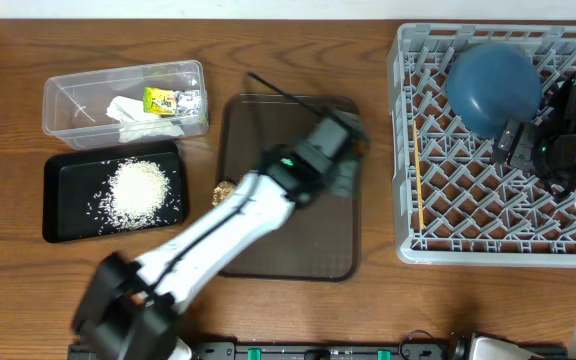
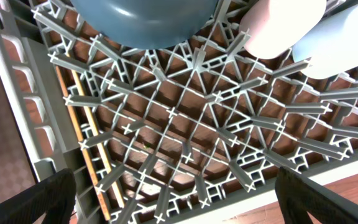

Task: Sort waste into correct bins and load items into the dishwasher rack
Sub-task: 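Reach the left gripper to the carrot and grasp it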

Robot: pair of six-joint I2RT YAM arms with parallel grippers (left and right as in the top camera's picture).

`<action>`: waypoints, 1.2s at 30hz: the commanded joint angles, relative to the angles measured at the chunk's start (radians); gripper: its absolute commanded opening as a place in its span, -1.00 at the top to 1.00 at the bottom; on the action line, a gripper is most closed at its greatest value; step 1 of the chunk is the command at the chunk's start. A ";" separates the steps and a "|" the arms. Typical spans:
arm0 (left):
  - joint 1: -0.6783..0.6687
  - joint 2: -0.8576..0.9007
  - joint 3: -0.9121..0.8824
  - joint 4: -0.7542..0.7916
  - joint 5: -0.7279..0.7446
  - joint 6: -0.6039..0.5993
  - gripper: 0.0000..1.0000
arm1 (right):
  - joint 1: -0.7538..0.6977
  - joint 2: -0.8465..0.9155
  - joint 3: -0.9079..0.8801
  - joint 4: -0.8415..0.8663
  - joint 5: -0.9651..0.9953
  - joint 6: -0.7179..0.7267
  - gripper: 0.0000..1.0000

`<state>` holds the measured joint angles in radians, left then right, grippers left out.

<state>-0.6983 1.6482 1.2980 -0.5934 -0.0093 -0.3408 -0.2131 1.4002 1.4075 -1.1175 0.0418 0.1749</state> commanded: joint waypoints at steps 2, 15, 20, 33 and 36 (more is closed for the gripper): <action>0.126 0.001 -0.006 -0.152 -0.135 0.079 0.22 | -0.004 0.008 0.003 -0.001 0.010 -0.011 -0.91; 0.390 0.019 -0.182 -0.214 -0.034 0.074 0.22 | -0.004 0.008 0.003 0.003 0.010 -0.011 -0.91; 0.394 0.019 -0.254 -0.187 0.002 0.074 0.23 | -0.004 0.008 0.003 0.002 0.010 -0.011 -0.91; 0.394 0.019 -0.415 -0.063 0.085 0.075 0.22 | -0.004 0.008 0.003 0.003 0.010 -0.011 -0.91; 0.394 0.019 -0.428 -0.048 0.096 0.075 0.23 | -0.004 0.008 0.003 0.003 0.010 -0.011 -0.91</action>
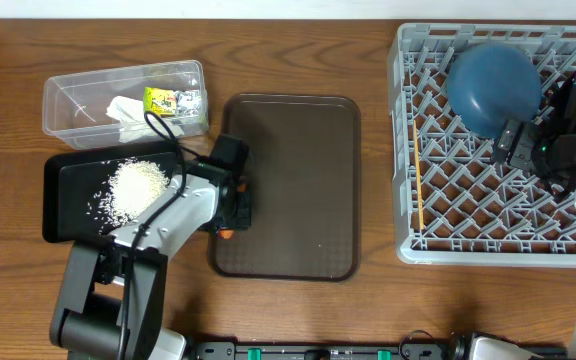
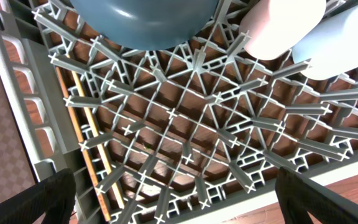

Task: Sort waste into correct bins and load items into the dishwasher rack
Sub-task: 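Reach the left gripper to the carrot and grasp it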

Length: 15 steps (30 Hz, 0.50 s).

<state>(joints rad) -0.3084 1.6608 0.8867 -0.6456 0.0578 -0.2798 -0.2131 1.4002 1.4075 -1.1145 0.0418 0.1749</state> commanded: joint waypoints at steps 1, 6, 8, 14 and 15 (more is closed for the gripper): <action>0.004 0.006 -0.017 0.005 0.028 0.014 0.22 | -0.004 0.008 0.003 0.000 0.010 -0.011 -0.91; 0.004 0.006 -0.018 0.016 0.029 0.014 0.23 | -0.004 0.008 0.003 0.000 0.010 -0.011 -0.91; 0.004 0.008 -0.018 0.023 0.028 0.014 0.23 | -0.004 0.008 0.003 0.000 0.010 -0.011 -0.91; 0.004 0.010 -0.017 0.024 0.028 0.014 0.50 | -0.004 0.008 0.003 0.000 0.010 -0.011 -0.91; 0.004 0.010 -0.017 0.024 0.028 0.014 0.53 | -0.004 0.008 0.003 0.000 0.010 -0.011 -0.91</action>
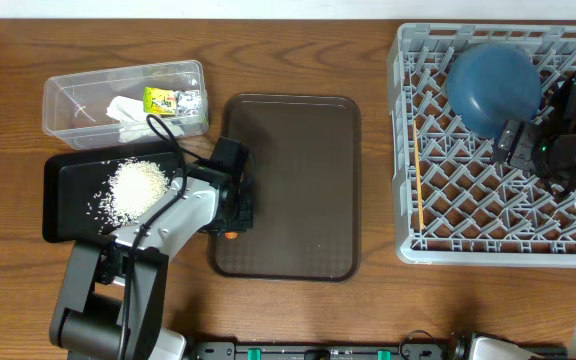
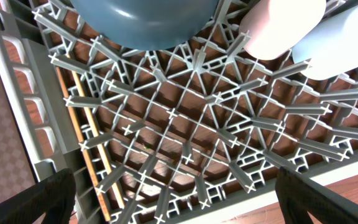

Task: Sort waste into correct bins and load items into the dishwasher rack
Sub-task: 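Reach the left gripper to the carrot and grasp it, then carry the carrot to the black tray and release it on the rice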

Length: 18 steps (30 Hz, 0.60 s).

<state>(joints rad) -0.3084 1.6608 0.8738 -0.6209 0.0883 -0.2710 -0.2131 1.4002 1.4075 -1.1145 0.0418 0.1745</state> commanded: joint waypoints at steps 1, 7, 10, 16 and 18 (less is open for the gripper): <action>0.004 0.010 -0.004 -0.001 -0.002 0.005 0.56 | -0.004 0.008 0.003 0.000 0.010 -0.011 -0.92; 0.004 0.009 0.003 -0.002 -0.003 0.005 0.63 | -0.004 0.008 0.003 0.000 0.010 -0.011 -0.91; 0.004 -0.004 0.031 -0.015 -0.002 0.005 0.63 | -0.004 0.008 0.003 0.000 0.010 -0.011 -0.91; 0.004 -0.112 0.088 -0.036 -0.031 0.005 0.70 | -0.004 0.008 0.003 0.000 0.011 -0.011 -0.91; 0.005 -0.165 0.090 -0.036 -0.070 0.005 0.70 | -0.004 0.008 0.003 0.000 0.011 -0.011 -0.91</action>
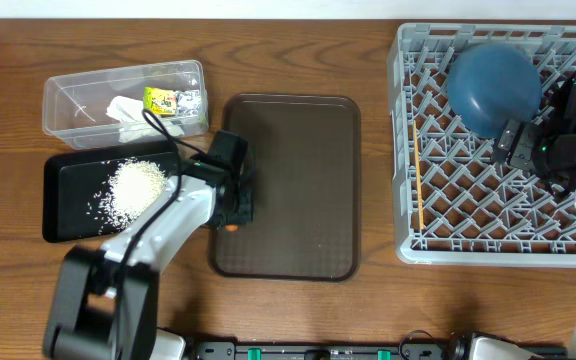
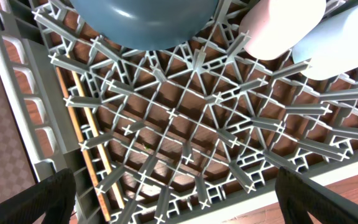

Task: Sort waste into correct bins and load items into the dishwasher rack
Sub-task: 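Carry the carrot to the black tray and release it on the rice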

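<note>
In the overhead view my left gripper (image 1: 233, 214) hangs low over the left edge of the brown tray (image 1: 298, 190), with a small orange bit showing at its tip. Its jaws are hidden by its own body. Beside it lies the black tray (image 1: 63, 200) holding spilled rice (image 1: 133, 187). The clear waste bin (image 1: 78, 100) holds wrappers. My right gripper (image 2: 176, 200) is open over the grey dishwasher rack (image 2: 17, 93), which holds a blue bowl (image 1: 493, 87), a chopstick (image 2: 82, 134), a pink cup (image 2: 281, 25) and a pale blue cup (image 2: 344, 37).
The rack (image 1: 408, 150) fills the right side of the wooden table. The clear bin and black tray stand stacked at the left, close against the brown tray. The right arm's body (image 1: 568, 140) covers the rack's far right.
My left arm's forearm has shifted slightly, while its gripper stays at the brown tray's left edge. The right gripper and everything in the rack are unchanged.
At first my left arm stretched across the brown tray to its upper right, and a small golden scrap lay at the tray's left edge. Later the gripper sat over that left edge, covering the scrap's spot, and it has remained there. The right gripper stayed open over the rack.
</note>
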Robot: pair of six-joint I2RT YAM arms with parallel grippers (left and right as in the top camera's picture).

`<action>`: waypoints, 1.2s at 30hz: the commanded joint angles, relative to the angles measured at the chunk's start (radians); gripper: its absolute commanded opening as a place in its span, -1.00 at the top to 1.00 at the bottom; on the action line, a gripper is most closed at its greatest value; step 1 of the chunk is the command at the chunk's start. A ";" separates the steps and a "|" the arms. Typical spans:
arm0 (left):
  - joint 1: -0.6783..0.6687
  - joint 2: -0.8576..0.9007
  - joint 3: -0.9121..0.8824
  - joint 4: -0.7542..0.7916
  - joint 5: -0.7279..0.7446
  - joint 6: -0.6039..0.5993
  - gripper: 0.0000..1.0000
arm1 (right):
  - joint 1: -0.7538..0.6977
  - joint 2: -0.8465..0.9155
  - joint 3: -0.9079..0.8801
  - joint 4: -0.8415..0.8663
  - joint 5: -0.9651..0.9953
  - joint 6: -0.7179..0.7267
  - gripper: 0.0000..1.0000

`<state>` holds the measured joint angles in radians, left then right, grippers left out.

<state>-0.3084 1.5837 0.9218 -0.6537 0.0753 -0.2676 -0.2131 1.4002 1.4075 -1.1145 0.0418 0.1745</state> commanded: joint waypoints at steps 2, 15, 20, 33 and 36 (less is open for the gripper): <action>0.008 -0.146 0.042 -0.011 -0.117 0.002 0.70 | -0.005 0.008 0.003 0.000 0.011 -0.011 -0.91; 0.288 -0.224 0.042 -0.002 -0.331 -0.079 0.67 | -0.004 0.008 0.003 0.003 0.010 -0.011 -0.92; 0.393 -0.147 0.041 0.018 -0.312 -0.127 0.67 | -0.004 0.008 0.003 0.003 0.010 -0.011 -0.92; 0.505 0.030 0.040 0.114 -0.307 -0.191 0.66 | -0.004 0.008 0.003 0.003 0.010 -0.011 -0.92; 0.505 0.044 0.038 0.113 -0.298 -0.191 0.45 | -0.004 0.008 0.003 0.003 0.011 -0.011 -0.92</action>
<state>0.1928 1.6135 0.9443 -0.5415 -0.2165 -0.4389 -0.2131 1.4002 1.4075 -1.1107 0.0418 0.1745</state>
